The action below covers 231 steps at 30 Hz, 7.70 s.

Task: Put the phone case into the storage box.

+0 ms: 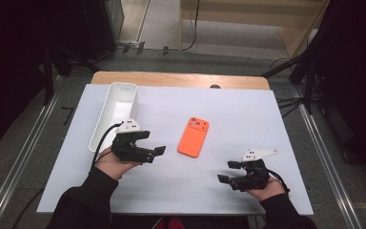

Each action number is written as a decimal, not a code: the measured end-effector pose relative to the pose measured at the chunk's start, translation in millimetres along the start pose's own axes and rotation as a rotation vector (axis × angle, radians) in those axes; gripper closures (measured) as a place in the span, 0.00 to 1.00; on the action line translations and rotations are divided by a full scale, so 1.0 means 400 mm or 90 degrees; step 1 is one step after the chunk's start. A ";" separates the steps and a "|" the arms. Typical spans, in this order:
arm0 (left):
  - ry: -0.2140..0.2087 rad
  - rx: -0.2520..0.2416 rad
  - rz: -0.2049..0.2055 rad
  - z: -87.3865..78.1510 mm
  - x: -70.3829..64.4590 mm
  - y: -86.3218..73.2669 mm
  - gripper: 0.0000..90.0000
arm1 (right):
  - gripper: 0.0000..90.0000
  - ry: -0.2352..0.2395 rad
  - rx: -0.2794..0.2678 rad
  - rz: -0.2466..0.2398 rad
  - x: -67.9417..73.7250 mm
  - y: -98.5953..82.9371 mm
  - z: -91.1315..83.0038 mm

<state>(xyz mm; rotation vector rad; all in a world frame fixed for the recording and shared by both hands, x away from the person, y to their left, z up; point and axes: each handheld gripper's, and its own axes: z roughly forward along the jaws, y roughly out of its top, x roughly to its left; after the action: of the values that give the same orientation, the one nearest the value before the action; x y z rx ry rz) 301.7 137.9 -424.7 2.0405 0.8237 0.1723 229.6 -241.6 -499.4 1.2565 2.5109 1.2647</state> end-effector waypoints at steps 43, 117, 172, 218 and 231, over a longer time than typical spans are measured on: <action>0.046 0.036 -0.002 0.172 -0.004 0.124 0.18 | 0.29 0.006 0.000 -0.005 0.003 0.004 0.005; 0.098 0.180 -0.078 0.415 -0.069 0.119 0.00 | 0.29 0.002 0.004 0.003 -0.006 -0.001 -0.001; 0.204 0.178 -0.059 0.486 -0.102 0.065 0.01 | 0.29 0.005 0.007 0.003 -0.007 -0.002 -0.003; 0.223 0.172 -0.035 0.472 -0.106 0.059 0.15 | 0.29 0.005 0.007 0.006 -0.009 -0.002 -0.001; 0.171 0.167 -0.066 0.443 -0.096 0.083 0.16 | 0.29 0.005 0.007 0.006 -0.008 -0.002 -0.001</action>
<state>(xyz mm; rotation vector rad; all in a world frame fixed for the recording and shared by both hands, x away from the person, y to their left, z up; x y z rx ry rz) 362.0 -21.6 -494.9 2.2420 1.1690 0.2979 231.2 -244.4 -500.6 1.2690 2.5247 1.2622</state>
